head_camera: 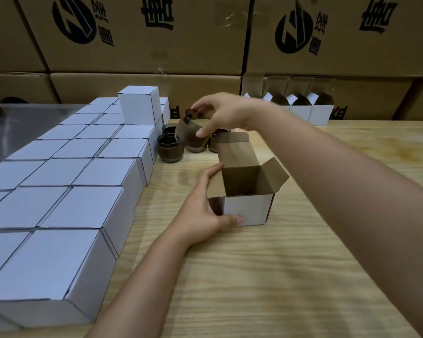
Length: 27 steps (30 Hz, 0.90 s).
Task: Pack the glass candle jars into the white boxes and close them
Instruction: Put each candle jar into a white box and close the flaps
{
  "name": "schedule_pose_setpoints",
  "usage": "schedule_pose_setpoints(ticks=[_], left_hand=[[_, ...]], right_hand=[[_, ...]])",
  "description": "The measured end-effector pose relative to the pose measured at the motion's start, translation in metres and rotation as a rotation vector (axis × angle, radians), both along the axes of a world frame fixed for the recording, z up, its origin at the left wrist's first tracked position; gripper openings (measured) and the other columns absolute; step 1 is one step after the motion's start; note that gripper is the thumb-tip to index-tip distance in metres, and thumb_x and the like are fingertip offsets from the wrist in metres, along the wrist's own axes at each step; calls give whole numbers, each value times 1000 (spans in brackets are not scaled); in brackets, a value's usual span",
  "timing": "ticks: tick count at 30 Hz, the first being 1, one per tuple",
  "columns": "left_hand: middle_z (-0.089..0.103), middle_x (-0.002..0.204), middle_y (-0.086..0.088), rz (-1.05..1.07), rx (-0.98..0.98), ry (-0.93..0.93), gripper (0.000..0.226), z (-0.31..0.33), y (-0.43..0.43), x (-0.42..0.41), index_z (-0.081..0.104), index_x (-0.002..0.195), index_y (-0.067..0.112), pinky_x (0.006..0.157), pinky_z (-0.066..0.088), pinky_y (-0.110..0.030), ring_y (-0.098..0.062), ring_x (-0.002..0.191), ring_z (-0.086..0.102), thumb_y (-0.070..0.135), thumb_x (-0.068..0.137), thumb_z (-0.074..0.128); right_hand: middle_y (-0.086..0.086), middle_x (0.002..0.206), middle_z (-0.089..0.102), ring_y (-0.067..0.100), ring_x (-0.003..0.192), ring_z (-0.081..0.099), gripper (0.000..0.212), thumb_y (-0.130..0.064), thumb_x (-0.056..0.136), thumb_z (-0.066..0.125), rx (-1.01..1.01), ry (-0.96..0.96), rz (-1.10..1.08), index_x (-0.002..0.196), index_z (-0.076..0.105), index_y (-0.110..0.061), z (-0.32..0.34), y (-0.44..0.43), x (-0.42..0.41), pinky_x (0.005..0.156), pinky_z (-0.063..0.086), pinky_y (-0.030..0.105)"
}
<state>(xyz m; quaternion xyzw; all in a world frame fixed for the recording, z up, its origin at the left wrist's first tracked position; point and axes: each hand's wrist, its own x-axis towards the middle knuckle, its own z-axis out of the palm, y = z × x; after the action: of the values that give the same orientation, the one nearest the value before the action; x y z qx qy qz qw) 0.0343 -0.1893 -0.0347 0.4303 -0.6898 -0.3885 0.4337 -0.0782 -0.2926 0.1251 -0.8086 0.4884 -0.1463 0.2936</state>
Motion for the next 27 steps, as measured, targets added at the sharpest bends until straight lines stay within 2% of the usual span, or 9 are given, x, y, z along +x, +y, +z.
schedule_pose_setpoints(ticks=[2,6,10,12,15,19,22,24,27], left_hand=[[45,112,50,0,-5,-8,103,0,0,0,31,136,49,79,42,-2,19,108,50,21,57,92],[45,114,45,13,-18,-8,103,-1,-1,1,30,138,45,74,39,3,27,103,46,17,59,91],[39,106,58,18,8,-48,100,-1,-3,2,28,128,59,73,40,1,26,102,45,22,59,91],[38,106,58,21,15,-53,100,-1,-3,3,28,126,61,74,40,2,28,103,43,23,59,91],[40,112,53,27,14,-50,103,-1,-4,3,29,134,54,78,39,3,27,108,41,24,58,92],[40,111,55,37,19,-67,105,0,-2,3,28,135,55,84,43,-4,19,112,45,27,57,92],[39,119,46,32,25,-62,105,2,-1,2,28,134,57,96,48,-25,-5,118,52,31,54,91],[38,126,38,29,24,-64,106,3,0,0,27,134,57,99,48,-36,-13,120,52,33,52,90],[40,130,33,28,27,-61,106,4,1,0,27,134,57,98,49,-37,-14,120,53,35,52,89]], right_hand=[[-7,127,51,11,110,49,62,-14,82,72,-1,62,45,138,46,-23,13,6,-21,74,37,17],[-14,119,53,2,98,54,61,-13,80,73,82,170,104,134,49,-29,30,20,-57,75,41,19],[-14,123,55,-3,95,55,63,-22,71,76,136,274,160,127,51,-34,33,37,-72,82,41,22],[-16,119,55,-1,94,55,65,-26,65,76,169,307,164,124,51,-35,31,43,-73,79,40,21],[-12,115,52,4,95,53,59,-21,70,78,185,371,156,121,52,-36,23,49,-73,74,42,20],[-6,113,51,7,91,53,56,-21,74,79,142,459,142,120,50,-35,5,55,-70,66,43,17],[-2,117,55,6,87,56,61,-22,76,79,83,534,156,128,48,-31,-8,59,-66,59,44,15],[-3,118,57,3,84,57,62,-25,77,78,28,585,182,130,47,-32,-11,60,-63,57,42,15],[-9,107,53,1,80,52,64,-27,77,78,-2,616,205,132,46,-36,-11,59,-61,57,38,16]])
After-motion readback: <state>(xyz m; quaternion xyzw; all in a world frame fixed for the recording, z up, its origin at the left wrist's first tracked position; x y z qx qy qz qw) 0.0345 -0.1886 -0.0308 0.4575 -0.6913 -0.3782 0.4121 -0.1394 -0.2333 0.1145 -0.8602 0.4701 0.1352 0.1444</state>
